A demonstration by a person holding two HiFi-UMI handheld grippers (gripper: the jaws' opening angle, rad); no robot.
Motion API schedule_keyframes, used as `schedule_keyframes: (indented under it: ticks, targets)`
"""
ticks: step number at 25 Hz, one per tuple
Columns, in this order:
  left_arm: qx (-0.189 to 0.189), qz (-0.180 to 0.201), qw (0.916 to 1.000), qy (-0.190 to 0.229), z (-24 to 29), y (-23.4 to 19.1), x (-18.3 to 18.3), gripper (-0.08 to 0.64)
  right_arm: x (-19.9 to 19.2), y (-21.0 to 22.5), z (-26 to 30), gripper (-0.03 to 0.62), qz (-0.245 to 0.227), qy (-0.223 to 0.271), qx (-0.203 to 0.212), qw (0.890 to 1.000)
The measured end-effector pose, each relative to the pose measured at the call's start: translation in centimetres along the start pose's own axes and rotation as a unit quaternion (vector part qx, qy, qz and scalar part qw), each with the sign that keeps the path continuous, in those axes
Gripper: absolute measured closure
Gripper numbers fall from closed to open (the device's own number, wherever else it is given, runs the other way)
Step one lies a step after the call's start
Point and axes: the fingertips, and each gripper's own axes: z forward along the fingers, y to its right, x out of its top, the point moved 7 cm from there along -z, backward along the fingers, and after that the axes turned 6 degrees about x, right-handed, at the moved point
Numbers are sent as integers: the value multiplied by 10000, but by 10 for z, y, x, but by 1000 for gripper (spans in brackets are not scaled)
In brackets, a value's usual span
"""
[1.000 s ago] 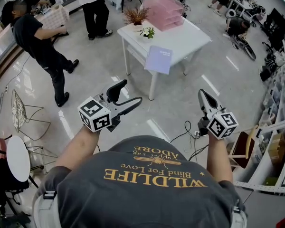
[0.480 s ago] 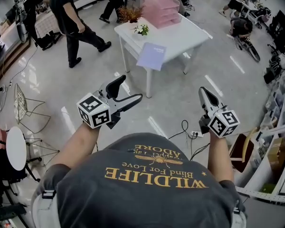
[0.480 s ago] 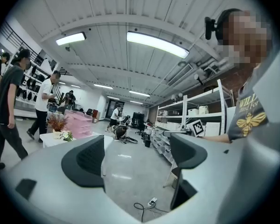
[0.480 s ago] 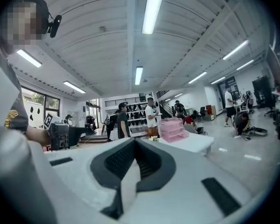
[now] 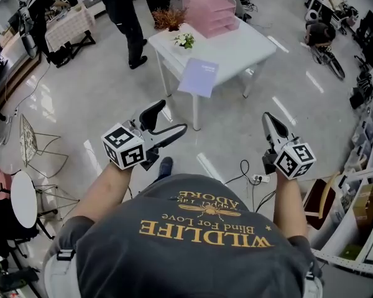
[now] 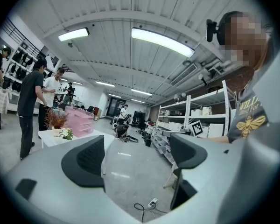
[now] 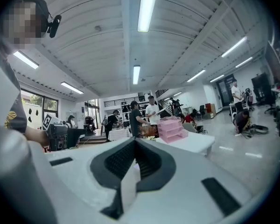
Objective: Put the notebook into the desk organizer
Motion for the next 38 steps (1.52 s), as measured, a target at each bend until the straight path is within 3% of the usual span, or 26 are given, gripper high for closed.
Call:
schedule_keyframes:
  ticks: [6,14,22,30,34,38]
  targets:
    - [-366,-157,9992,-25,44,-93,0,127,3,23,77,592,-60,-62,-264,9996]
    - [-1174,-76,9927,-247,129,-236,41,129,33,56,192,592,-134,155,-950,9953]
    - [-1525,-164,9877,-321,192,-319,66,129,57,93,264,592,-198,35,-1308,9912]
    - [-1310,-289,9900,-437,240,-339,61,129,60,150,286,592,-107,-29,-1142,9934]
    - [-959,-310,9936,-508,265,-328,52,127,53,195,287,592,-11,-17,-745,9972]
    - [-393,-627,9950,-675,279,-306,36,129,49,242,286,592,150,-22,-134,9998]
